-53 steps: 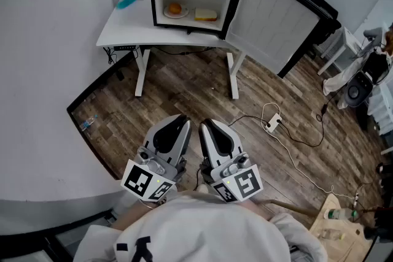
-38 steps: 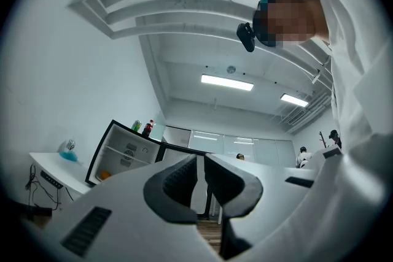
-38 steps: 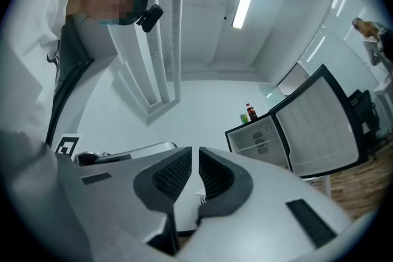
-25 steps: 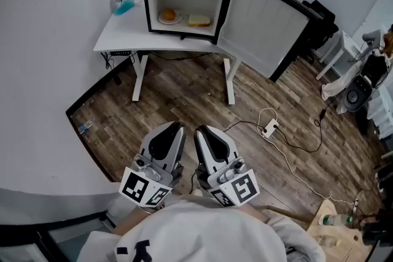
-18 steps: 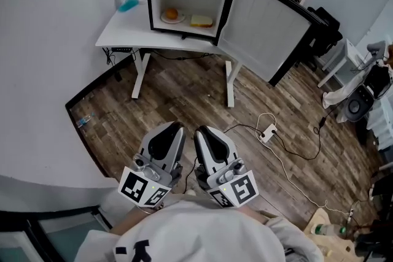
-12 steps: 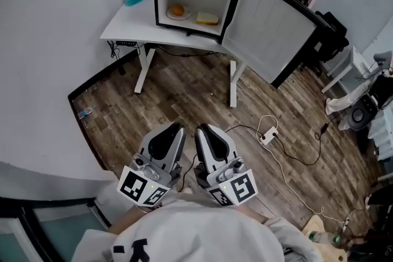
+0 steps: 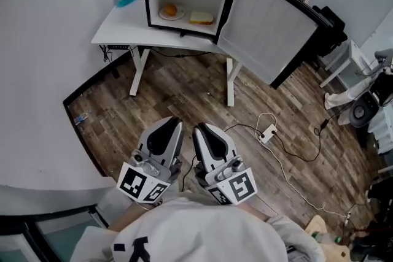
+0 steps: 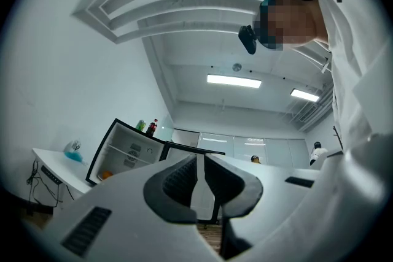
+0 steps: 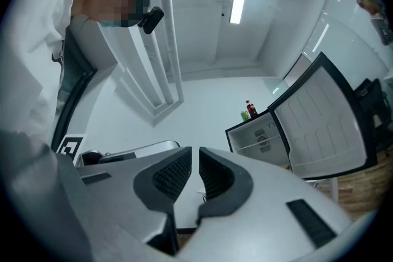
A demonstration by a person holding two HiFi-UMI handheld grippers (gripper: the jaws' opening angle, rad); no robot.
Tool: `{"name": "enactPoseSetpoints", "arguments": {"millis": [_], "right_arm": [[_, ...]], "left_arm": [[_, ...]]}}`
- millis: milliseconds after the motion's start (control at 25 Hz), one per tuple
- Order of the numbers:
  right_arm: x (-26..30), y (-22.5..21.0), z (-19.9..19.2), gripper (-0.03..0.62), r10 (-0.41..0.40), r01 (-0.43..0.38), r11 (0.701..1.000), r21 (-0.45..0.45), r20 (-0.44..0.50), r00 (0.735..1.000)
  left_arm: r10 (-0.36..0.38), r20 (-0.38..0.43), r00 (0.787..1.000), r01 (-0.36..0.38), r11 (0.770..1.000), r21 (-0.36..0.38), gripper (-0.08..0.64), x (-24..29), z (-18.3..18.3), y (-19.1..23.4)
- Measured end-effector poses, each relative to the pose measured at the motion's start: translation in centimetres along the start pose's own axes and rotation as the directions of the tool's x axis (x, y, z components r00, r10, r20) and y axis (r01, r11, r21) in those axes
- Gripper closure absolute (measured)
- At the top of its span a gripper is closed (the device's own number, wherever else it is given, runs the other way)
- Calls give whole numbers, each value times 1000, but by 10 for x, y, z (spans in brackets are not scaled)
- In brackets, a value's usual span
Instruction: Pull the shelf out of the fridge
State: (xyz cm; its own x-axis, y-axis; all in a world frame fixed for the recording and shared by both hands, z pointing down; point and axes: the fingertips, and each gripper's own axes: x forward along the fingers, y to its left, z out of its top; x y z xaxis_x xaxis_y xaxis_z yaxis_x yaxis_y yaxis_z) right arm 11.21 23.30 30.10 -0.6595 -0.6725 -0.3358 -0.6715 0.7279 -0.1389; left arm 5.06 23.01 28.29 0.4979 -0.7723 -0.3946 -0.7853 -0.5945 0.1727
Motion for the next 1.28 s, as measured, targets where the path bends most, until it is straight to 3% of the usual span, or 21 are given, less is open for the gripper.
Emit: {"name": "enactPoseSetpoints", "arguments": {"millis": [360,560,760,960,1160,1280], "right_arm": [[70,-48,-9,535,-65,65,997,-41,19,998],[118,-65,-15,535,-91,91,996,-7,10,996],[154,-87,-23,535,-126,128,990,-51,38,991],[195,-97,-40,535,-161,161,987,-4,21,987],[222,-101,-49,535,-183,185,982,-45,56,982],[230,-104,-59,535,-207,208,978,-25,35,978]], "left_arm": [[-14,-5,1000,14,999,30,517,55,-4,72],[-30,-13,999,30,999,12,517,86,-4,118],[-61,-24,998,60,998,-3,517,111,-5,154],[-81,-32,996,81,997,-6,517,128,-8,194],[-118,-48,992,118,993,9,517,138,-13,220],[-106,-46,993,106,994,-9,517,140,-16,240]]}}
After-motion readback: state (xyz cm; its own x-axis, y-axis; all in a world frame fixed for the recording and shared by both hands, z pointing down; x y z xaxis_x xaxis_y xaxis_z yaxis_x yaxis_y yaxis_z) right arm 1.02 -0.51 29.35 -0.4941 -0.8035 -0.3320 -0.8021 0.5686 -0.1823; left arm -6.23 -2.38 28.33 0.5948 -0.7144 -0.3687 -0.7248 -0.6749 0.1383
